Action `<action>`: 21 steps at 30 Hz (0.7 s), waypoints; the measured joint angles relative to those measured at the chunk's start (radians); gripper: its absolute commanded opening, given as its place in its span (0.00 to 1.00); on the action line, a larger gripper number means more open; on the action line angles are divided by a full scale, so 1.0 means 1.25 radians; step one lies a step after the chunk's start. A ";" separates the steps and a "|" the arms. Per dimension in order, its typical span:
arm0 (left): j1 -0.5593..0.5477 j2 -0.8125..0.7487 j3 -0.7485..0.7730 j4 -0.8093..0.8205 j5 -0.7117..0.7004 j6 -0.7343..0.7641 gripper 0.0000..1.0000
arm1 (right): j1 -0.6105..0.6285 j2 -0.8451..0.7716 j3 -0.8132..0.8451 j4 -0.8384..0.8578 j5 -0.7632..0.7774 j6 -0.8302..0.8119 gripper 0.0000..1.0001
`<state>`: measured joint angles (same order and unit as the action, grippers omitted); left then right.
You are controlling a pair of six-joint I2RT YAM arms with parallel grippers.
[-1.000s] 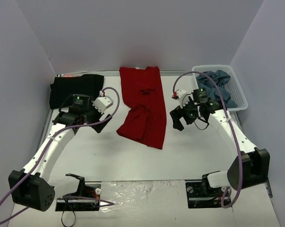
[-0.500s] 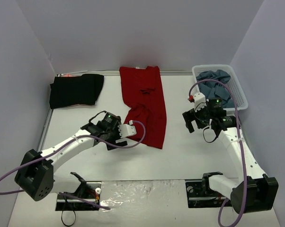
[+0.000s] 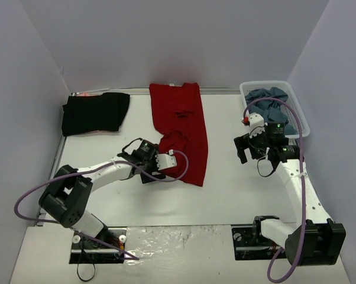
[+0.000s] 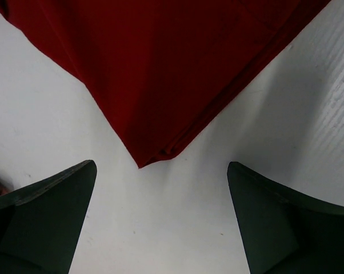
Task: Fold and stack the t-shirts
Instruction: Grab the bottom of the folded rectangular tshirt with both arms
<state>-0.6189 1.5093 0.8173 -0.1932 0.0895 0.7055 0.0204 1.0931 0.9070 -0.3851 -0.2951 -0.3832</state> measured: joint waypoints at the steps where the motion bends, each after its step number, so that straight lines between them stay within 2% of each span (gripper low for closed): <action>1: 0.000 0.010 0.000 0.005 0.000 0.000 0.99 | -0.001 0.000 0.000 0.000 -0.001 -0.001 1.00; 6: 0.000 0.035 0.021 0.025 0.002 0.001 0.83 | -0.002 0.000 0.000 0.000 -0.001 -0.002 1.00; 7: 0.000 0.045 0.026 0.027 0.002 0.001 0.73 | -0.002 0.000 0.000 0.000 -0.002 -0.002 1.00; 13: 0.000 0.090 0.056 0.026 0.005 -0.002 0.38 | -0.002 0.000 0.000 0.000 -0.007 -0.003 1.00; 16: 0.000 0.107 0.066 0.025 0.005 0.000 0.33 | -0.002 0.000 0.000 0.000 -0.007 -0.005 1.00; 19: -0.002 0.119 0.074 0.021 0.004 0.000 0.13 | -0.002 0.000 0.000 0.000 -0.007 -0.005 1.00; 20: -0.002 0.122 0.076 0.019 0.005 -0.002 0.03 | -0.002 0.000 0.000 0.000 -0.007 -0.005 1.00; 21: -0.002 0.125 0.078 0.015 0.006 -0.001 0.03 | -0.002 0.000 0.000 0.000 -0.007 -0.005 1.00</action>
<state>-0.6209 1.6653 0.9150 -0.1749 0.0971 0.7044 0.0181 1.0931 0.9070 -0.3847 -0.3042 -0.3901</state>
